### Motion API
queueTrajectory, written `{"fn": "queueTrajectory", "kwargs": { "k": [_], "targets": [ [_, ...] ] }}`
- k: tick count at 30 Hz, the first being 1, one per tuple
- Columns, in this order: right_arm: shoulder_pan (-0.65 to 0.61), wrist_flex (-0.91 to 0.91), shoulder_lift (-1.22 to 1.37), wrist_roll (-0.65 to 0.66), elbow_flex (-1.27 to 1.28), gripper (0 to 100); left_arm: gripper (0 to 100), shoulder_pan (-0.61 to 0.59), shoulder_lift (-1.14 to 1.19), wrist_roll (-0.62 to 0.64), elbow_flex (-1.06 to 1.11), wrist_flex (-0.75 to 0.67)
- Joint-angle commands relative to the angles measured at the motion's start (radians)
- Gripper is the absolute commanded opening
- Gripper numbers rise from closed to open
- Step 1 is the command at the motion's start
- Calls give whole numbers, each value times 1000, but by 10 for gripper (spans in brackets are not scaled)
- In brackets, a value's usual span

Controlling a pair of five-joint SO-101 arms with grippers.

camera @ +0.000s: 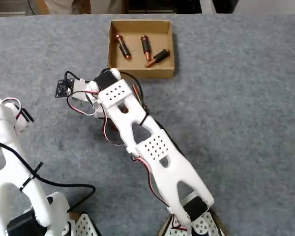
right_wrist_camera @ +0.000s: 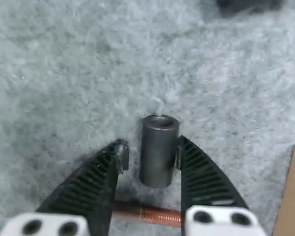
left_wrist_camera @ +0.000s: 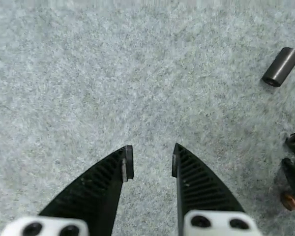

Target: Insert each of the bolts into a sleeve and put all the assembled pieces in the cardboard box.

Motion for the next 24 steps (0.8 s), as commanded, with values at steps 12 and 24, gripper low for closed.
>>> {"fn": "queueTrajectory", "kwargs": {
  "k": [12,24],
  "targets": [
    [42,-6,-8,38,-36,11,140,-5,-8,-5,11,-34],
    [44,101,-56,35,-159,0,140,-12,-10,-5,9,-29]
  ]
}}
